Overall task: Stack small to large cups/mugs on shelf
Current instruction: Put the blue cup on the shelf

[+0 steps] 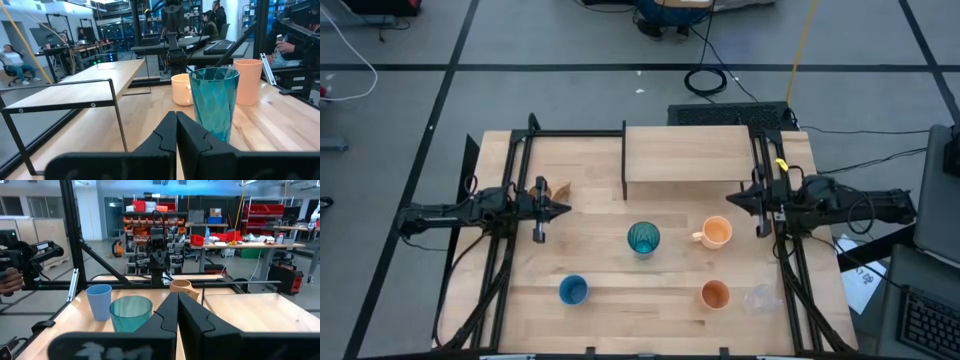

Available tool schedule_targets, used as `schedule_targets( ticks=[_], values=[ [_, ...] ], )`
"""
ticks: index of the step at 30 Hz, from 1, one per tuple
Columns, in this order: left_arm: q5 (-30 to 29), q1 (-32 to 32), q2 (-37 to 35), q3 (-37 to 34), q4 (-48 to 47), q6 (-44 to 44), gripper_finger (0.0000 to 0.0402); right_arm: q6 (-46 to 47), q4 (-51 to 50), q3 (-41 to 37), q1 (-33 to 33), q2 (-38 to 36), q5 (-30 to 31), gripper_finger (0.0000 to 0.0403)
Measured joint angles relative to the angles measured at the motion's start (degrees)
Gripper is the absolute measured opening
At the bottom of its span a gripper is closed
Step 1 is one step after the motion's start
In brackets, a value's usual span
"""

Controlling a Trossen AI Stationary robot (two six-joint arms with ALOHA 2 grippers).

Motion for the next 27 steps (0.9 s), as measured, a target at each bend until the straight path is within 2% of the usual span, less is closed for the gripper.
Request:
schedule_targets(
  ticks=[9, 21, 27],
  values=[
    [0.0, 0.0, 0.0, 0.0, -0.1, -0.6, 0.0005, 0.6, -7.2, 11.6, 0.0, 8.6, 0.0, 0.0],
    [-0.2, 0.0, 0.0, 0.0, -0.2, -3.3, 0.0006, 3.9, -22.3, 30.5, 0.0, 21.1, 0.0, 0.0],
    [-0.6, 0.0, 3.7, 0.0, -0.3, -5.9, 0.0006, 4.7, -23.8, 35.6, 0.0, 25.0, 0.0, 0.0]
  ],
)
